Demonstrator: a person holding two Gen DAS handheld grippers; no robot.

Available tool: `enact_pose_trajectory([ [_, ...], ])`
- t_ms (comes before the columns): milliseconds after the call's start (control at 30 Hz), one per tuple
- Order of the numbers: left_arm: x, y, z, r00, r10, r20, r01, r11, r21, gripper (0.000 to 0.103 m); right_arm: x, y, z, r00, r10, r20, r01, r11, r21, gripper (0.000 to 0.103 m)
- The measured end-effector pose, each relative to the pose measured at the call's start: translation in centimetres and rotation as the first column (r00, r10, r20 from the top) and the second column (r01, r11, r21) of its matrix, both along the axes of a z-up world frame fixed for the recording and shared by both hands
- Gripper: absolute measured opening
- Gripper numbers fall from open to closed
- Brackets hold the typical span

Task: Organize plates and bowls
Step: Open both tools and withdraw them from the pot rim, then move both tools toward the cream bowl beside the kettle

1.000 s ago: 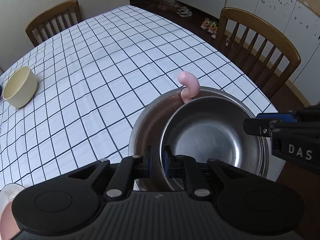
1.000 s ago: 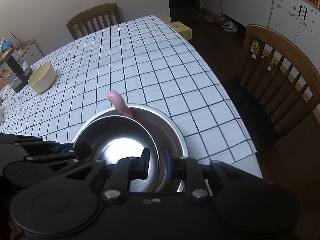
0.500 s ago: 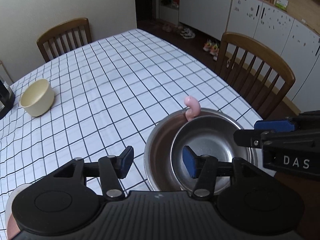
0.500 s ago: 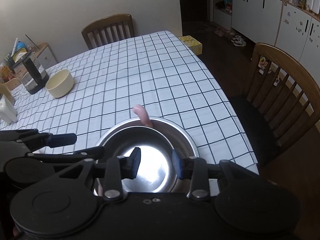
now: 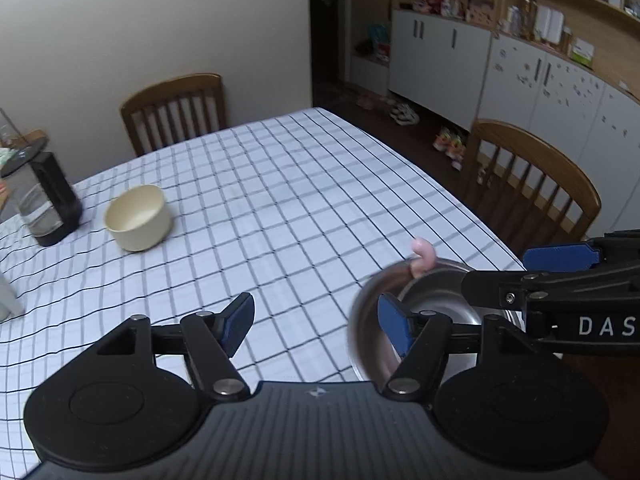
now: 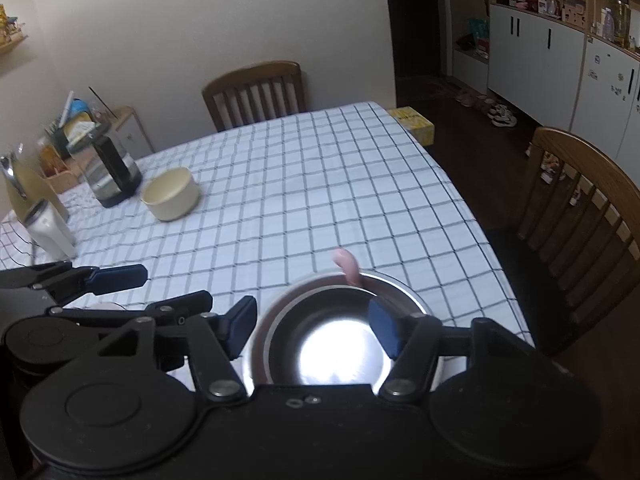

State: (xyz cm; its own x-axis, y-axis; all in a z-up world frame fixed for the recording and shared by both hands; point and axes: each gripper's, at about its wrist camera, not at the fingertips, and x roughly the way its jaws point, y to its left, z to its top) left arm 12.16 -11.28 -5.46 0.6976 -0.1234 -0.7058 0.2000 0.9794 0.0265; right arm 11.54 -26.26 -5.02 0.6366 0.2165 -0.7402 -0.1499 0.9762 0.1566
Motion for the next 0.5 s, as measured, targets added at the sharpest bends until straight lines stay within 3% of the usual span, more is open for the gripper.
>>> enact_pose_trajectory([
  [500,1.9,7.0,2.7,0.982,0.173,0.079,-0.165,0.982,-0.089,0.079,3.8,5.1,2.2,0.988,0.138,0.075,-0.138,0.990,-0.005,0.093],
])
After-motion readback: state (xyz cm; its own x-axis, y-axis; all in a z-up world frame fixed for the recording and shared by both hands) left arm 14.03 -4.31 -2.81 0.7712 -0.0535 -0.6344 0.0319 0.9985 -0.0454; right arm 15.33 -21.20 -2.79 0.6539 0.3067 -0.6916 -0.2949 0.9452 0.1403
